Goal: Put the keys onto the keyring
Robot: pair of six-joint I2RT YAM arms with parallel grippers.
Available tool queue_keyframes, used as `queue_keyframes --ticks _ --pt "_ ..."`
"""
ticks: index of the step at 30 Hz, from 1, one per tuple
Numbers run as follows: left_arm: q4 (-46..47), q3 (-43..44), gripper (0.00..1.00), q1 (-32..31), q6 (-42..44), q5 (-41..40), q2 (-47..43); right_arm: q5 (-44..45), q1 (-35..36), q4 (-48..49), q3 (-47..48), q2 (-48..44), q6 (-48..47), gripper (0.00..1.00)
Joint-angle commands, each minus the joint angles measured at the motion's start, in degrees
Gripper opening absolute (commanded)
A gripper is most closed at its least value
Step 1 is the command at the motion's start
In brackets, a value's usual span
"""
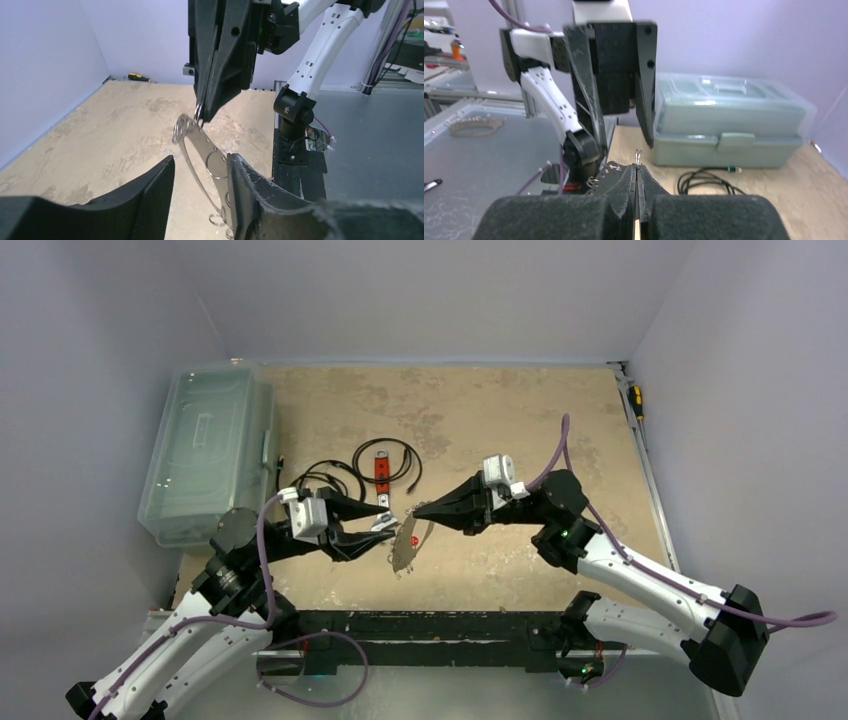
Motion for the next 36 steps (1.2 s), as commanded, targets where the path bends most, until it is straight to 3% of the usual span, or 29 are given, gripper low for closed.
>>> queue_keyframes --ticks 1,5,8,26,36 --pt "4.0 -0.5 0.39 0.3 -0.8 3.8 0.4 -3.2 0.2 14.5 -0.3 -0.5 6.9 0.0" --pt "4.7 -0.8 0.28 0.4 -0.7 4.0 -0.1 -5.6 0.2 17.3 0.1 0.1 9.5 0.0" --pt "5.4 -1.0 0.25 0.3 -0.9 4.1 -0.5 -6.6 0.2 18.4 0.2 0.7 10.7 0.0" --pt "12.2 -3.1 0.21 0.4 -3.6 10.0 -1.9 -10.4 0.2 24.0 1.9 5.4 15.4 0.0" --pt "13.8 -4.1 0.16 0.4 -4.2 9.2 -1.7 -13.6 0.6 36.1 3.0 10.9 23.9 0.0"
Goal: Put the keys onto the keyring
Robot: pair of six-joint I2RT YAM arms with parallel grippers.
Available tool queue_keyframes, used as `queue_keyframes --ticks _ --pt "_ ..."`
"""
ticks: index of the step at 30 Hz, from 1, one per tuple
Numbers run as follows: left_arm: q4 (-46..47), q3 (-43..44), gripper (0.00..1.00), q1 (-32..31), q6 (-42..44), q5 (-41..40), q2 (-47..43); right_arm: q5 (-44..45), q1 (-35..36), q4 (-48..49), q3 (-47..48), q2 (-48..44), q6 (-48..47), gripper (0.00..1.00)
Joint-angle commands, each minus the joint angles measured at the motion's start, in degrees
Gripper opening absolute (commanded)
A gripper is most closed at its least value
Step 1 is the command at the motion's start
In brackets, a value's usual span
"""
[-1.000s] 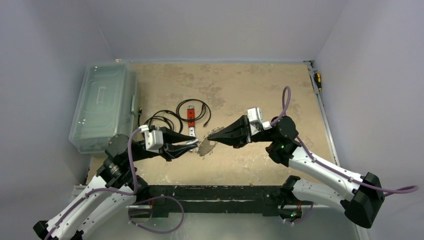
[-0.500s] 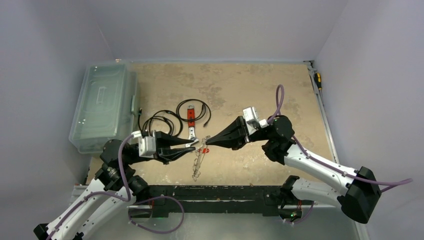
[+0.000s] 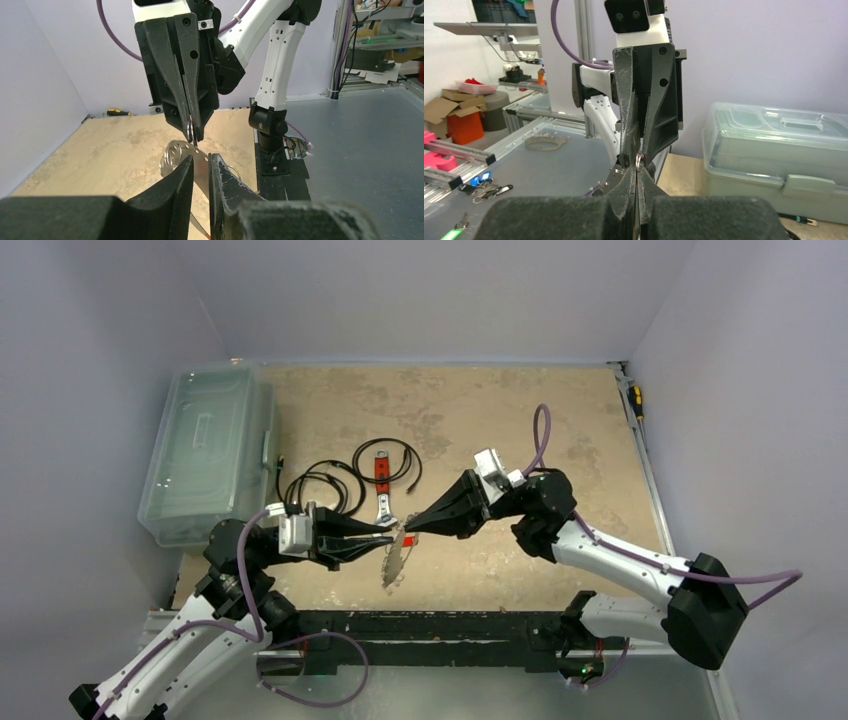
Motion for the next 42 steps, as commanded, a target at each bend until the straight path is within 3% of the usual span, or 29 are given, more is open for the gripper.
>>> queue_keyframes --ticks 1,17,21,26,42 --pt "3.3 -0.6 0.15 0.4 -1.1 0.5 0.3 -2.2 0.7 11.3 3.0 1.6 6.0 0.0" --pt "4.0 -1.0 0.11 0.5 -1.8 0.2 -0.8 -1.9 3.0 19.8 4.5 7.3 10.9 0.0" --pt "4.0 -0.9 0.17 0.5 -2.1 -0.4 -1.3 0.5 3.0 16.0 4.2 6.5 8.0 0.0" --pt "4.0 -1.0 0.23 0.4 -2.5 -1.2 -1.1 7.1 4.6 3.3 5.1 4.4 -2.5 0.0" --pt "2.8 -0.7 0.23 2.0 -2.8 -5.1 -2.0 16.1 10.0 -0.8 6.1 5.8 -8.8 0.0"
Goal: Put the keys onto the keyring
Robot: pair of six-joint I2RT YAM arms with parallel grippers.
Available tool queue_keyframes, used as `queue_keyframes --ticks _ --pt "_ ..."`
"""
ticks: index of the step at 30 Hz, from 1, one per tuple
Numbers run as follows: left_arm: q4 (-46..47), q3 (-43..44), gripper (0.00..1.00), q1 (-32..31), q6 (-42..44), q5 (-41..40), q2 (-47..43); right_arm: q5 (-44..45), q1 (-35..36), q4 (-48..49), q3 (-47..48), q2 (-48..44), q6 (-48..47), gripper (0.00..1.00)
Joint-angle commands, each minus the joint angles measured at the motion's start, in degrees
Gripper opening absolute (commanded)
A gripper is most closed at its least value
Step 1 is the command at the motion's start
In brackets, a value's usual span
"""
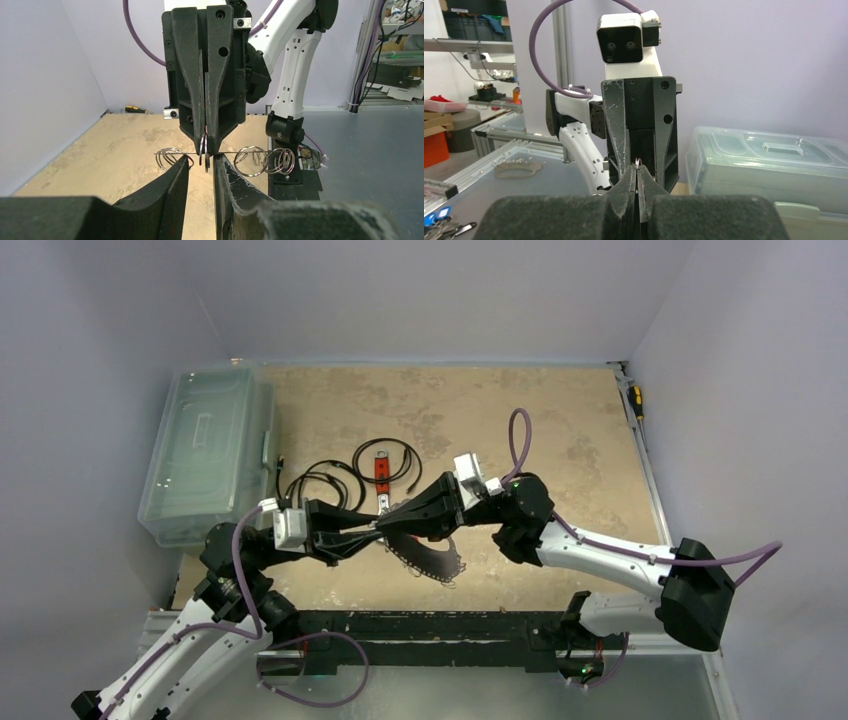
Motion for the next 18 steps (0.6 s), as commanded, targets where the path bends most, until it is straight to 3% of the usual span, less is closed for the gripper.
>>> queue_keyframes --ticks 1,9,18 --pt "1.6 0.2 0.22 0.6 -0.8 -1.5 -0.6 3.9 0.7 -1.4 1.5 -0.1 -2.7 0.0" --pt "0.7 0.4 0.13 1.0 -0.3 -3.0 -1.7 4.3 0.7 -0.4 0.7 -0.9 -2.6 0.0" --pt "0.0 0.7 0.18 1.2 -0.3 -4.1 -3.0 4.4 0.7 -0.8 -0.7 -1.7 -2.0 0.0"
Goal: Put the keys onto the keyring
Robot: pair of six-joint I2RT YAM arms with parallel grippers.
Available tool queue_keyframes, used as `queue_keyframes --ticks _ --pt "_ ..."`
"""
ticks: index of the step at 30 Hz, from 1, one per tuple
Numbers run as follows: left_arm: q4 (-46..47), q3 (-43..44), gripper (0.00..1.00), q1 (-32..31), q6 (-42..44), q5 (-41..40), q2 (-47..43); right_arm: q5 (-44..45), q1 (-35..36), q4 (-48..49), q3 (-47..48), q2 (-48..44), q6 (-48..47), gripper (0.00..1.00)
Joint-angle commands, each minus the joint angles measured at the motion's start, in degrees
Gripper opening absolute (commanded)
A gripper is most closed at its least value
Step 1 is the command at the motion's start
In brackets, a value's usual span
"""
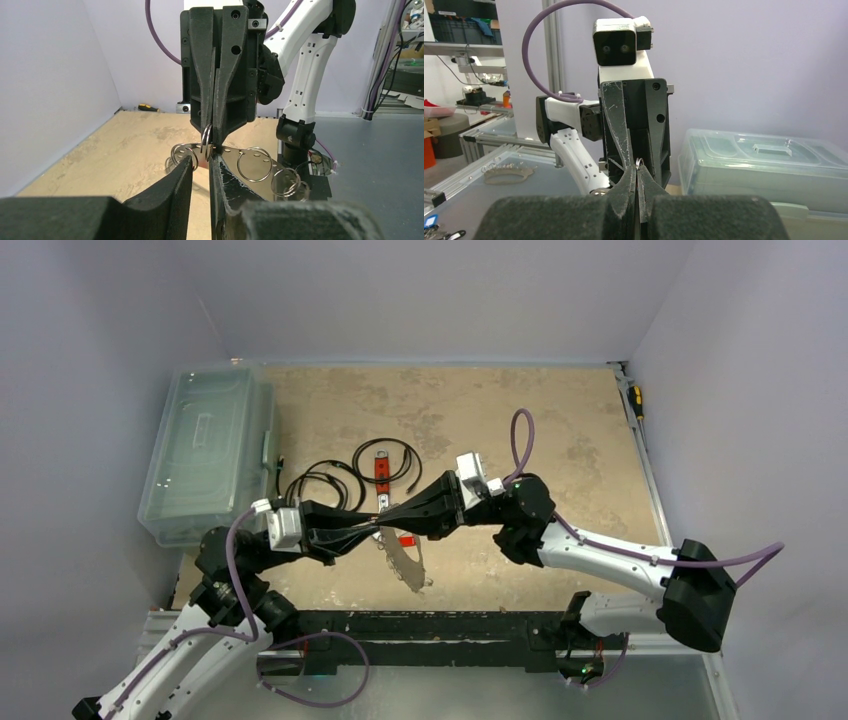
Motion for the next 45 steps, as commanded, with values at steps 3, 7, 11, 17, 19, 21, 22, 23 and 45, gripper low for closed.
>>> queue_keyframes --ticks 3,7,11,17,19,21,22,23,45 --pt "2.4 0.7 0.18 0.4 -0.3 -0.8 -1.1 1.7 0.3 -0.5 -0.8 -1.3 -0.5 0.0" --pt "2.4 0.6 0.18 0.5 0.1 -0.9 -1.7 1.8 0.3 -0.4 -1.2 -1.4 -0.6 0.0" --pt "2.6 0.6 0.17 0.5 0.1 -0.9 -1.7 1.5 0.3 -0.7 -1.2 -1.1 -0.6 0.0" --pt "2.8 0.7 0.18 0.6 -0.3 -1.0 -1.6 1.5 0.3 -1.1 -1.3 -0.8 -0.6 0.0" --pt "2.7 0.7 0.19 0.7 -0.3 -1.0 -1.5 1.5 0.3 -1.4 -1.3 -0.6 -0.8 0.0" --pt "2.7 0.8 0.22 0.8 -0.4 -1.1 -1.5 1.6 0.3 -1.5 -1.5 -0.5 -0.8 0.0" --pt "2.6 0.8 0.24 0.8 -0.3 -1.1 -1.5 1.8 0.3 -1.5 -1.5 -0.5 -0.8 0.0" --pt "2.6 0.8 0.26 0.8 -0.3 -1.1 -1.5 1.9 0.3 -1.7 -1.5 -0.5 -0.8 0.0" --pt "0.8 1.5 0.0 0.8 0.4 -0.2 -0.6 0.1 0.3 1.6 -2.3 -0.6 1.6 0.0"
